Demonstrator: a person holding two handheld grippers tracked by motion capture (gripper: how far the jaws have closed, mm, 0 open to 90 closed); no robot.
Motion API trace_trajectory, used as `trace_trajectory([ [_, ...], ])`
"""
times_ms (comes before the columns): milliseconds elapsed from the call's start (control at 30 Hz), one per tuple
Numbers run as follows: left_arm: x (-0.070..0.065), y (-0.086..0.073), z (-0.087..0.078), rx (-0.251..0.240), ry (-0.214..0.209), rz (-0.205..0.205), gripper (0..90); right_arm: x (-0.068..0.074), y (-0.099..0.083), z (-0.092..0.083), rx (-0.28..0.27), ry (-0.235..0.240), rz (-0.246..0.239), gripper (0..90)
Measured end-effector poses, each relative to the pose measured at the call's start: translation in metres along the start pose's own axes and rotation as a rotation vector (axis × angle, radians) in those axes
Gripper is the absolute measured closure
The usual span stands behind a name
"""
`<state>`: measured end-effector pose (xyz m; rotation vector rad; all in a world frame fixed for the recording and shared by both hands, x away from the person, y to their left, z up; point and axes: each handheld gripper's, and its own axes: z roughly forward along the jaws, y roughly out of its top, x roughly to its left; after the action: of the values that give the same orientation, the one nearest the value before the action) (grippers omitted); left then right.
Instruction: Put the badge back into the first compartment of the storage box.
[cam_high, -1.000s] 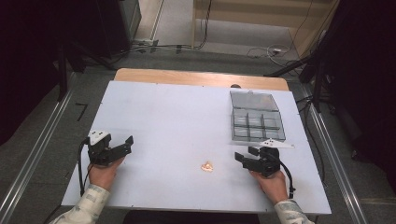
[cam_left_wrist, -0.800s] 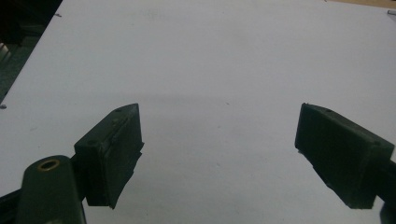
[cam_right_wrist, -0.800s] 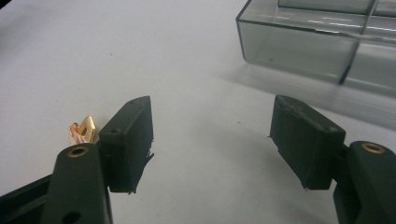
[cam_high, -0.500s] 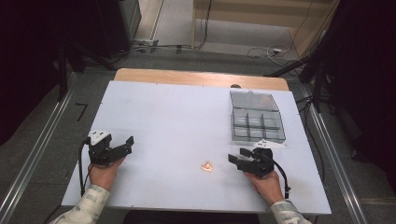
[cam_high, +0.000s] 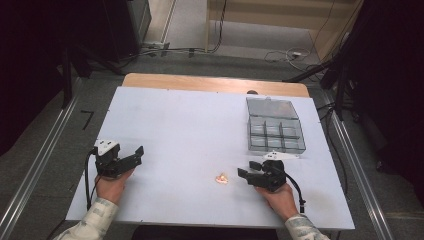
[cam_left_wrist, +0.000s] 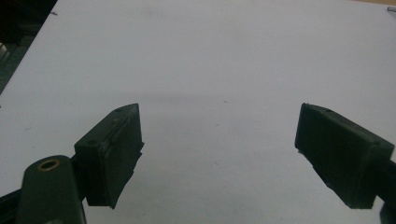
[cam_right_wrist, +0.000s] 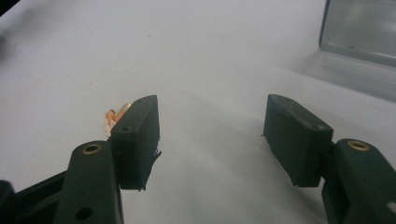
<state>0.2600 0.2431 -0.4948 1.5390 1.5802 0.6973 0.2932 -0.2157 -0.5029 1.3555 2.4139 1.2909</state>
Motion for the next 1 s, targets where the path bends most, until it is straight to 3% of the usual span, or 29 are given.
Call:
trace_trajectory([
  [667, 0.000, 0.000, 0.000, 0.002, -0.004, -0.001, 15.3, 0.011, 0.000, 0.010, 0.029, 0.025, -0.028, 37.2],
  [1000, -0.001, 0.000, 0.000, 0.002, -0.005, 0.000, 15.4, 0.017, 0.000, 0.014, 0.041, 0.054, -0.040, 44.9],
])
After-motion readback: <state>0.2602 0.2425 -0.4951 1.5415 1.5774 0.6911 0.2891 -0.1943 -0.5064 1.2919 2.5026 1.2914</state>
